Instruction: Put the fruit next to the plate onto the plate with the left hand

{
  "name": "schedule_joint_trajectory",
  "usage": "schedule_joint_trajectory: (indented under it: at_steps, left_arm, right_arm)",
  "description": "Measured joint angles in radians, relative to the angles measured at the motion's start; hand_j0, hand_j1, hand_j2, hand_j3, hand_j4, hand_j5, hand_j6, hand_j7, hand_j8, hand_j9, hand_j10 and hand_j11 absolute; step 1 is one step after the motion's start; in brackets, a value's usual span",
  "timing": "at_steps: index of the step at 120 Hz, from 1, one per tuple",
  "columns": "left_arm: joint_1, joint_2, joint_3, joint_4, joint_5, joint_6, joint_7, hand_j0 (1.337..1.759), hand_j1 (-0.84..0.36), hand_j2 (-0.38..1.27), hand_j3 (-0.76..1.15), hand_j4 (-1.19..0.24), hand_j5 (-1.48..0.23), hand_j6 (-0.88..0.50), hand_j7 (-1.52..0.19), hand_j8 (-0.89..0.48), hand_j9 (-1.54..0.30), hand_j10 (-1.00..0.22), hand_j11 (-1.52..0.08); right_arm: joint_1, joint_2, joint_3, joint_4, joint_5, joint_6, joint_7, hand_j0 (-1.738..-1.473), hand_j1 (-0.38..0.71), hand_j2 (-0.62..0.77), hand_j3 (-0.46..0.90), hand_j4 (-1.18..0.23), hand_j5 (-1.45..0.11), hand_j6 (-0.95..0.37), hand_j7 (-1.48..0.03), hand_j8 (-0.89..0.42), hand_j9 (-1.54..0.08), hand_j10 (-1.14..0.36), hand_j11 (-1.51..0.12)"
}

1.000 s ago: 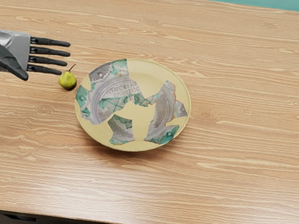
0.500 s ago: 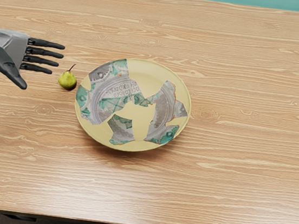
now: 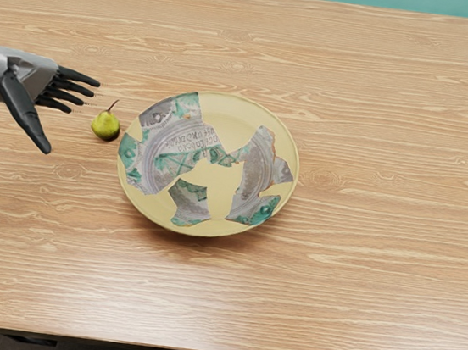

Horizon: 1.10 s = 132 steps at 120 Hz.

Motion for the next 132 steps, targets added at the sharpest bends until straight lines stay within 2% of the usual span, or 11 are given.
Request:
schedule_joint_trajectory:
  at_steps: [21, 38, 44, 52, 72, 85, 91, 98, 114, 121, 132]
  left_arm:
    - [0.004, 0.0, 0.003, 0.029, 0.141, 0.0, -0.033, 1.658, 0.31, 0.01, 0.0, -0.04, -0.04, -0.04, -0.04, -0.04, -0.04, -0.04, -0.04]
    - [0.0, -0.03, 0.004, 0.054, 0.189, 0.0, -0.047, 1.658, 0.3, 0.01, 0.0, -0.04, -0.05, -0.04, -0.05, -0.04, -0.05, -0.04, -0.05]
    - [-0.009, -0.036, 0.004, 0.066, 0.209, 0.0, -0.065, 1.658, 0.3, 0.01, 0.0, -0.04, -0.05, -0.05, -0.05, -0.04, -0.05, -0.04, -0.05]
    - [-0.013, -0.036, 0.005, 0.077, 0.243, 0.0, -0.129, 1.658, 0.3, 0.01, 0.0, -0.05, -0.06, -0.05, -0.06, -0.05, -0.06, -0.05, -0.05]
    - [0.001, -0.106, 0.022, 0.144, 0.33, 0.0, -0.358, 1.658, 0.3, 0.01, 0.0, -0.05, -0.06, -0.05, -0.06, -0.05, -0.06, -0.05, -0.06]
    - [-0.001, -0.113, 0.088, 0.171, 0.379, 0.0, -0.522, 1.658, 0.29, 0.01, 0.0, -0.05, -0.06, -0.05, -0.06, -0.05, -0.06, -0.05, -0.06]
    - [0.0, -0.113, 0.116, 0.176, 0.395, 0.0, -0.579, 1.658, 0.29, 0.01, 0.0, -0.05, -0.06, -0.05, -0.06, -0.05, -0.06, -0.05, -0.06]
    - [0.001, -0.113, 0.136, 0.18, 0.414, 0.0, -0.62, 1.658, 0.29, 0.01, 0.0, -0.05, -0.07, -0.06, -0.07, -0.05, -0.07, -0.05, -0.07]
    - [0.003, -0.116, 0.192, 0.184, 0.451, 0.044, -0.679, 1.658, 0.28, 0.01, 0.0, -0.06, -0.08, -0.06, -0.08, -0.06, -0.08, -0.06, -0.08]
    - [0.001, -0.115, 0.224, 0.185, 0.459, 0.094, -0.711, 1.658, 0.27, 0.01, 0.0, -0.07, -0.09, -0.07, -0.09, -0.07, -0.09, -0.07, -0.09]
    - [0.003, -0.13, 0.269, 0.187, 0.472, 0.194, -0.738, 1.658, 0.26, 0.02, 0.0, -0.08, -0.1, -0.08, -0.09, -0.08, -0.09, -0.08, -0.09]
  right_arm:
    - [0.0, 0.0, 0.0, 0.0, 0.0, 0.0, 0.0, -1.658, -0.35, 0.0, 0.0, 0.0, 0.0, 0.0, 0.0, 0.0, 0.0, 0.0, 0.0]
    - [0.0, 0.0, 0.0, 0.0, 0.0, 0.0, 0.0, -1.658, -0.35, 0.0, 0.0, 0.0, 0.0, 0.0, 0.0, 0.0, 0.0, 0.0, 0.0]
    - [0.0, 0.0, 0.0, 0.0, 0.0, 0.0, 0.0, -1.658, -0.35, 0.0, 0.0, 0.0, 0.0, 0.0, 0.0, 0.0, 0.0, 0.0, 0.0]
    - [0.001, 0.0, 0.0, 0.0, 0.0, 0.0, 0.0, -1.658, -0.35, 0.0, 0.0, 0.0, 0.0, 0.0, 0.0, 0.0, 0.0, 0.0, 0.0]
    - [0.001, 0.0, 0.0, 0.001, 0.0, 0.0, 0.0, -1.658, -0.35, 0.0, 0.0, 0.0, 0.0, 0.0, 0.0, 0.0, 0.0, 0.0, 0.0]
    - [0.002, 0.0, 0.0, 0.001, 0.0, 0.001, 0.0, -1.658, -0.35, 0.0, 0.0, 0.0, 0.0, 0.0, 0.0, 0.0, 0.0, 0.0, 0.0]
    - [0.002, 0.0, 0.0, 0.001, 0.0, 0.001, 0.0, -1.658, -0.35, 0.0, 0.0, 0.0, 0.0, 0.0, 0.0, 0.0, 0.0, 0.0, 0.0]
    - [0.002, 0.0, 0.0, 0.001, 0.0, 0.001, 0.0, -1.658, -0.35, 0.0, 0.0, 0.0, 0.0, 0.0, 0.0, 0.0, 0.0, 0.0, 0.0]
    - [0.002, 0.0, 0.0, 0.002, 0.0, 0.001, 0.0, -1.658, -0.35, 0.0, 0.0, 0.0, 0.0, 0.0, 0.0, 0.0, 0.0, 0.0, 0.0]
    - [0.002, 0.0, 0.0, 0.002, 0.0, 0.002, 0.0, -1.658, -0.35, 0.0, 0.0, 0.0, 0.0, 0.0, 0.0, 0.0, 0.0, 0.0, 0.0]
    - [0.002, 0.0, 0.0, 0.002, 0.0, 0.002, 0.0, -1.658, -0.35, 0.0, 0.0, 0.0, 0.0, 0.0, 0.0, 0.0, 0.0, 0.0, 0.0]
